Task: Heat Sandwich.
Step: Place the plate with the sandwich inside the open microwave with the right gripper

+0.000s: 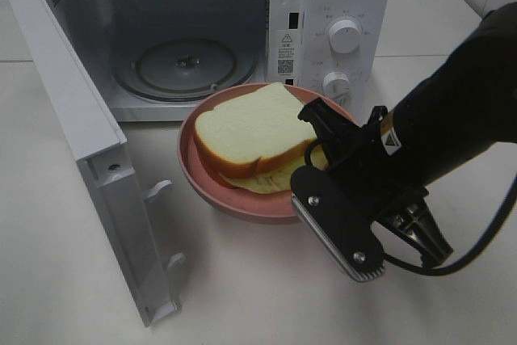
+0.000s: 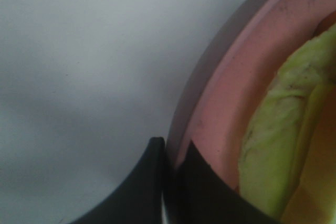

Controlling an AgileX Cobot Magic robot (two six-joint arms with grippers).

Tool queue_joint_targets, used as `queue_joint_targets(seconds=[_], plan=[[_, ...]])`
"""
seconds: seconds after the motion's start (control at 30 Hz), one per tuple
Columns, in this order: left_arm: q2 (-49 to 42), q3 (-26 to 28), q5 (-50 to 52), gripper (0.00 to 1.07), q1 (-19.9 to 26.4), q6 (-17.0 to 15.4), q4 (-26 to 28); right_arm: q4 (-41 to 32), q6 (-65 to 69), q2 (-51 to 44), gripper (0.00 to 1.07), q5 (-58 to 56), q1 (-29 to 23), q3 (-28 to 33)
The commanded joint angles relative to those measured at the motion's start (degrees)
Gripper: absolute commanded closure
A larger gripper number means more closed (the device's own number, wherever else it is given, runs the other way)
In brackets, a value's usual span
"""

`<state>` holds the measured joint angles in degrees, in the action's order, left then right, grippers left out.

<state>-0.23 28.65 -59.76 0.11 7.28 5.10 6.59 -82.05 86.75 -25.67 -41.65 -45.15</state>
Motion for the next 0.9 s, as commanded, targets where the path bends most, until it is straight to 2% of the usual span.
queue_joint_targets(seconds=[0.03, 0.5, 0.9], plan=[[-1.5, -0.2, 0.7, 0.05, 0.2, -0.3, 0.0, -1.3, -0.6, 1.9, 1.07, 1.4, 0.2, -2.5], [-1.5, -0.2, 0.7, 0.05, 0.2, -0.3, 0.0, -2.8, -0.8, 10.9, 1.07, -0.1, 0.2, -12.0], [-1.5, -0.2, 0.7, 0.05, 0.2, -0.3, 0.0, -2.3, -1.0, 17.7, 1.07, -5.3, 0.2, -23.6]])
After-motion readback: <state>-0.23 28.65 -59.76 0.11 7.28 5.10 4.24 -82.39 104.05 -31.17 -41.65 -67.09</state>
